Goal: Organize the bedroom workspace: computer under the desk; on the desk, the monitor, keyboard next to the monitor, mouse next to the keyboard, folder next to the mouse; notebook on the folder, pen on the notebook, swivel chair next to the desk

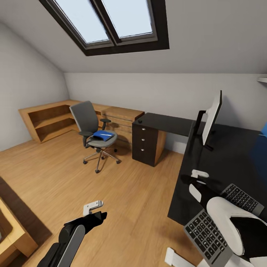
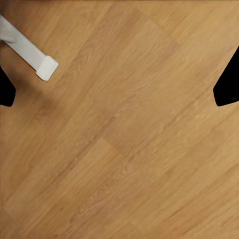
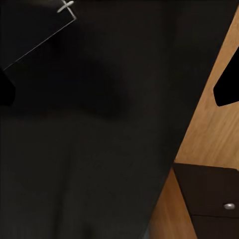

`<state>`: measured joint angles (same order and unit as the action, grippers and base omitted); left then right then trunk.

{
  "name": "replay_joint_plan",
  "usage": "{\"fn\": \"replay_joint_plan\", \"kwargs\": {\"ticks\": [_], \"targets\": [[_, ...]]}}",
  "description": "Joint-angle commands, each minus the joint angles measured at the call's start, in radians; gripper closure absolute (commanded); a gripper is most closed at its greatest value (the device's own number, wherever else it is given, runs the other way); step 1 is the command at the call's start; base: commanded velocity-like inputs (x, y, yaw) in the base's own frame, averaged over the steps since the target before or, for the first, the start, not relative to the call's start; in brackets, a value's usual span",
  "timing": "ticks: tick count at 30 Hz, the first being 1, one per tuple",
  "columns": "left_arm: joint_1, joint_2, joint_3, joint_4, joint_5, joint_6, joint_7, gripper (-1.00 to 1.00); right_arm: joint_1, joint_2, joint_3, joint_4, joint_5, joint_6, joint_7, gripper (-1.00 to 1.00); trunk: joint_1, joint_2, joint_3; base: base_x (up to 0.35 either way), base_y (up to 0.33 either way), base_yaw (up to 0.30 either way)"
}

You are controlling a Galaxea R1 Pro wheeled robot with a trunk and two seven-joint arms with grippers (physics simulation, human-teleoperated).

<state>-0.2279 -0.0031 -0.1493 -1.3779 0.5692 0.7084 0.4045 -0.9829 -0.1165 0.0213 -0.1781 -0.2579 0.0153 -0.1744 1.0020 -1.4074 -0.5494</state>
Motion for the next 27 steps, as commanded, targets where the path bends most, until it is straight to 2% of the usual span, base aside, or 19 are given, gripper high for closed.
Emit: {"fn": "replay_joint_plan", "kwargs": {"ticks": [1,4,10,18,27], "targets": [[-0.001,0.0,-0.001,-0.001,0.011,0.002,0.01,-1.0,0.0,0.0,0.003,-0.001,-0.002,0.002,-0.003,-1.0,0.0,-0.001,-0.001,0.024,0.0,0.002],[-0.001,0.0,-0.001,-0.001,0.007,0.002,0.01,-1.0,0.0,-0.001,0.002,0.002,0.029,0.002,-0.003,-1.0,0.0,-0.001,-0.001,0.159,0.0,0.001],[-0.001,0.0,-0.001,-0.001,0.008,0.002,0.01,-1.0,0.0,-0.004,0.002,0.004,0.04,0.002,-0.004,-1.0,0.0,-0.001,-0.001,0.168,0.0,0.0],[-0.001,0.0,-0.001,-0.001,0.008,0.002,0.01,-1.0,0.0,-0.006,0.001,0.004,0.041,0.01,-0.012,-1.0,0.0,-0.001,-0.001,0.016,0.0,0.0],[-0.001,0.0,-0.001,-0.001,0.008,0.002,0.01,-1.0,0.0,-0.023,-0.005,0.005,0.034,0.037,-0.076,-1.0,0.0,-0.001,-0.001,0.001,0.0,0.0]]}}
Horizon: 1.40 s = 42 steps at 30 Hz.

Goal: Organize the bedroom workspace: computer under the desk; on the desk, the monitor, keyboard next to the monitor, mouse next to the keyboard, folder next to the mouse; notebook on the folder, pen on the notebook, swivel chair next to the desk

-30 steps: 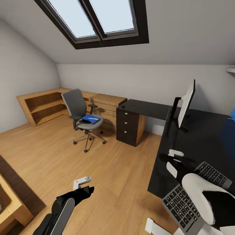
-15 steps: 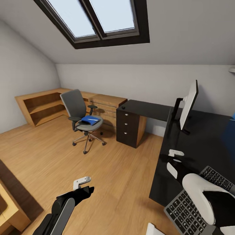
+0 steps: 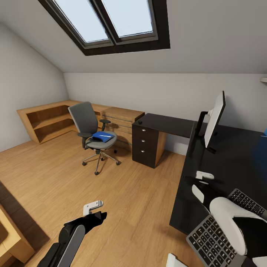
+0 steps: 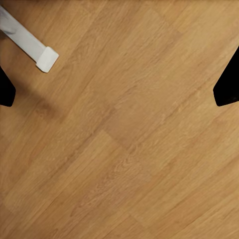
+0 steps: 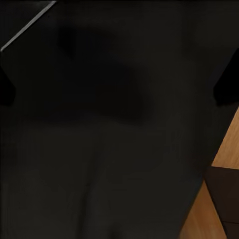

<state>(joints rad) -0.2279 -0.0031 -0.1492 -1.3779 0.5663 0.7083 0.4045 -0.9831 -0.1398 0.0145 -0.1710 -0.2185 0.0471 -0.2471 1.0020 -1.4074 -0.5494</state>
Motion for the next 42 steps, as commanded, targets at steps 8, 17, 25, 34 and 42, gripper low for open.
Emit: {"fn": "replay_joint_plan", "kwargs": {"ticks": [8,17,25,34,42], "targets": [[-0.001,0.0,-0.001,-0.001,0.011,0.002,0.01,-1.0,0.0,-0.029,-0.001,-0.006,-0.009,0.09,-0.032,-1.0,0.0,-0.001,-0.001,0.0,0.0,0.0],[-0.001,0.0,-0.001,-0.001,0.011,0.002,0.01,-1.0,0.0,-0.053,-0.002,-0.007,-0.01,0.109,-0.036,-1.0,0.0,-0.001,-0.001,0.0,0.0,0.0],[-0.001,0.001,0.0,-0.001,0.014,0.002,0.007,-1.0,0.0,-0.069,-0.003,-0.007,-0.012,0.12,-0.039,-1.0,0.0,-0.001,-0.001,0.0,0.0,0.0],[-0.001,0.0,0.007,-0.006,0.017,0.0,0.006,-1.0,0.0,-0.087,-0.031,-0.008,-0.046,0.154,-0.039,-1.0,0.0,-0.001,-0.001,0.0,0.0,0.0],[-0.001,-0.001,0.01,-0.006,0.018,-0.046,0.009,-1.0,0.0,-0.09,-0.036,-0.008,-0.053,0.158,-0.04,-1.0,0.023,-0.043,-0.02,0.0,0.0,0.0]]}}
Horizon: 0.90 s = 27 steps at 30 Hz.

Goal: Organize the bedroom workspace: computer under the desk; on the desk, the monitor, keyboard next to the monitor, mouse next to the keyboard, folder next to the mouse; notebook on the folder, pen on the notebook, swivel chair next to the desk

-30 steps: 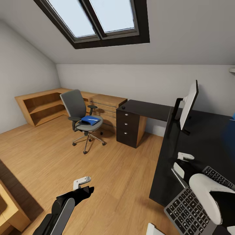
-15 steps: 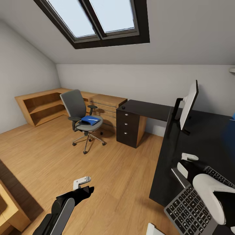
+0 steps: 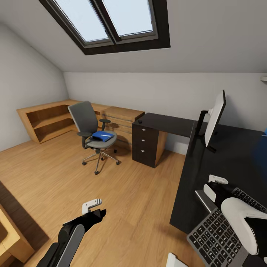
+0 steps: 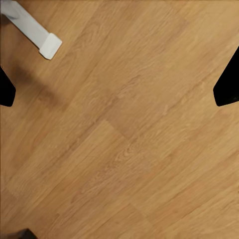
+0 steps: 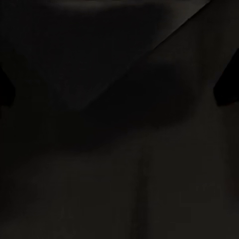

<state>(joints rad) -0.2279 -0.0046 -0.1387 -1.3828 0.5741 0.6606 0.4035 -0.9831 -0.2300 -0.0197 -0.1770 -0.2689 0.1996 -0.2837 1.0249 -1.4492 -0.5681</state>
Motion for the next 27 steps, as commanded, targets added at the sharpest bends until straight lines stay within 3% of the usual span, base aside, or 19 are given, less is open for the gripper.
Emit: {"fn": "replay_joint_plan", "kwargs": {"ticks": [1,14,27], "targets": [[-0.001,0.0,-0.001,-0.001,0.011,0.0,0.01,-1.0,0.0,0.0,-0.002,-0.002,-0.002,0.006,-0.003,-1.0,0.004,-0.008,-0.004,0.0,0.0,0.0],[-0.001,0.0,-0.002,-0.001,0.012,-0.004,0.011,-1.0,0.0,0.003,-0.002,-0.002,-0.003,0.006,0.001,-1.0,0.054,-0.099,-0.045,0.0,0.0,0.0],[-0.001,0.003,-0.002,0.002,0.009,-0.005,0.009,-1.0,0.0,0.003,-0.002,-0.002,-0.003,0.006,0.001,-1.0,0.054,-0.099,-0.045,0.0,0.0,0.0]]}}
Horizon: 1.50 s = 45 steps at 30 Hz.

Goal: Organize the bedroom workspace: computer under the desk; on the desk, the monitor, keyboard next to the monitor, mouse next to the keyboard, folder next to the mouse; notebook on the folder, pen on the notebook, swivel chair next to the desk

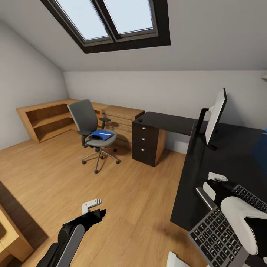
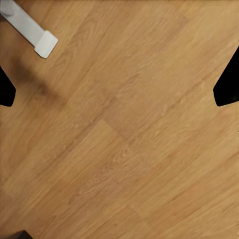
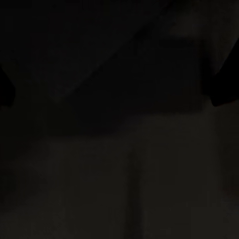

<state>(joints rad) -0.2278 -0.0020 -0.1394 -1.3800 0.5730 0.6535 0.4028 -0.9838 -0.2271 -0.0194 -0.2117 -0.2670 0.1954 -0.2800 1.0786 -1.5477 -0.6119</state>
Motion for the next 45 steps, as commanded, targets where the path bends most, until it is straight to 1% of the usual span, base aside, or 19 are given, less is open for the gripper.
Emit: {"fn": "replay_joint_plan", "kwargs": {"ticks": [1,8,16,24,38,45], "targets": [[-0.001,0.0,-0.001,-0.001,0.01,0.002,0.01,-1.0,0.001,0.0,-0.002,0.032,-0.005,0.01,-0.002,-1.0,0.0,0.0,-0.001,0.0,0.0,0.0],[-0.001,0.0,-0.002,0.0,0.01,0.001,0.011,-1.0,0.001,0.0,-0.002,0.032,-0.005,0.01,-0.002,-1.0,0.0,0.0,-0.001,-0.191,0.0,0.0],[-0.001,0.0,-0.003,0.0,0.009,0.001,0.012,-1.0,0.001,0.0,-0.002,0.032,-0.005,0.01,-0.001,-1.0,0.0,0.0,-0.001,-0.042,0.0,0.0],[-0.001,-0.001,-0.003,0.0,0.01,0.001,0.013,-1.0,0.001,0.0,-0.002,0.032,-0.005,0.01,0.0,-1.0,0.0,0.0,-0.001,-0.205,0.0,0.0],[-0.001,-0.001,-0.003,0.001,0.01,0.001,0.013,-1.0,0.001,0.003,0.002,0.031,-0.005,0.005,0.001,-1.0,0.0,0.0,-0.001,-0.016,0.0,0.0],[-0.001,-0.001,-0.003,0.001,0.011,0.001,0.013,-1.0,0.001,0.004,0.002,0.031,-0.005,0.004,0.002,-1.0,0.0,0.0,-0.001,-0.171,0.0,0.0]]}}
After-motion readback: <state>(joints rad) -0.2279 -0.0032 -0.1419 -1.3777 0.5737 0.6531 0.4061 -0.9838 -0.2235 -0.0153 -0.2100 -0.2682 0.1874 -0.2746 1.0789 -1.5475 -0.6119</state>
